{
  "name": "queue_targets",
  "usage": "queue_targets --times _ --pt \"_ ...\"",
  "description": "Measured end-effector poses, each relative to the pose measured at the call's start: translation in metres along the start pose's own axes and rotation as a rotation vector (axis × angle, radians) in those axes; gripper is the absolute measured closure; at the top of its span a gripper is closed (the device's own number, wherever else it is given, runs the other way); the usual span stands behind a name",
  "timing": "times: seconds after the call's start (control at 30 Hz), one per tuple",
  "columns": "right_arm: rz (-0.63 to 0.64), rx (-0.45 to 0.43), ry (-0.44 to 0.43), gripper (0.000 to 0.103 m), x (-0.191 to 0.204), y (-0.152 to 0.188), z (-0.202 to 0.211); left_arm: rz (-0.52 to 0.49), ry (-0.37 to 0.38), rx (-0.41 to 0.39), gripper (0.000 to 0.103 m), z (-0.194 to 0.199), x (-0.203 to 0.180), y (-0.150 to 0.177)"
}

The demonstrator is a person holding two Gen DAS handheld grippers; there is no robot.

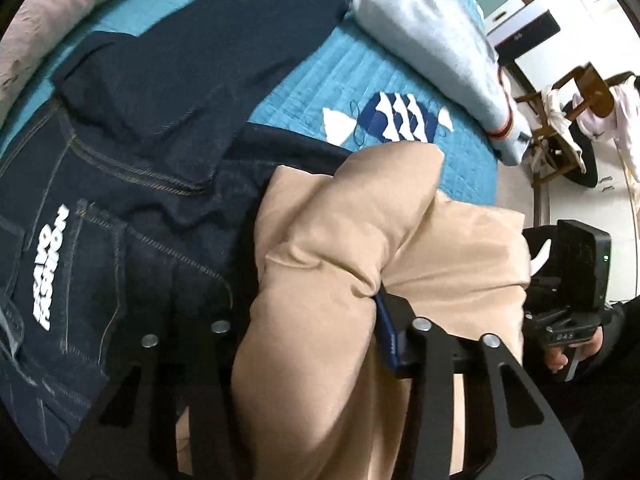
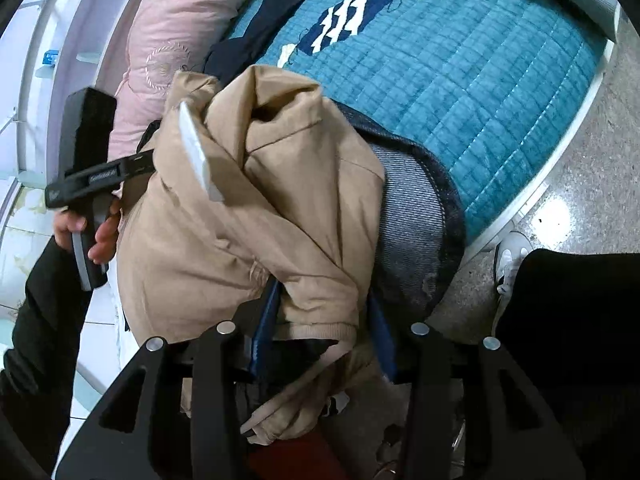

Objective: Fold large clothes

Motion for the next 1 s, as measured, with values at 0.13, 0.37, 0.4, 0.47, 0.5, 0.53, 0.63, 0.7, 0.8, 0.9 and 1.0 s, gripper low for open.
queue_targets --times 0.13,0.37,0.4,0.47,0.5,0.53,0.63,0.7,0.8,0.9,1.0 --pt "0.034 -0.009 0.003 0.061 0.006 0.004 0.002 0.031 -0.003 -0.039 0.063 0.01 0.003 0.012" --pt "0.06 -0.03 -0.012 0.061 0.014 0.007 0.006 0.066 -0.016 -0.084 0.065 0.032 0.011 0.034" --pt "0.061 -0.026 -0.019 0.061 0.015 0.007 0.007 0.07 -0.015 -0.087 0.065 0.035 0.012 0.036" --pt "0.044 -0.011 -0.046 0.061 0.014 0.008 0.005 0.071 -0.017 -0.096 0.065 0.042 0.011 0.041" --pt "0.035 -0.003 -0.056 0.061 0.013 0.009 0.004 0.068 -0.027 -0.103 0.066 0.045 0.011 0.043" --pt "0.025 0.007 -0.057 0.06 0.01 0.009 0.002 0.067 -0.026 -0.103 0.066 0.046 0.011 0.044" --pt "-0.034 0.035 -0.075 0.058 0.001 0.01 -0.007 0.087 -0.017 -0.095 0.066 0.044 0.013 0.046" --pt "-0.016 0.041 -0.066 0.058 0.004 0.008 -0.008 0.11 -0.023 -0.101 0.066 0.043 0.014 0.047" --pt "0.065 0.023 -0.033 0.084 0.017 0.008 -0.003 0.125 -0.046 -0.126 0.066 0.044 0.011 0.046" --pt "0.148 -0.013 -0.043 0.088 0.038 0.011 0.009 0.117 -0.068 -0.18 0.065 0.053 0.005 0.048" --pt "0.238 -0.046 -0.039 0.089 0.059 0.016 0.018 0.155 -0.058 -0.222 0.065 0.067 0.01 0.058"
Point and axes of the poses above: each gripper's, at about its wrist camera, not at the fingertips, and z roughly against the way its jaws point, x to its left, y to its underside, the point moved 4 cm from there along -z, roughly the way its jaws point, and after that the axes turned 10 degrees about -y, right-handed, at the moved point
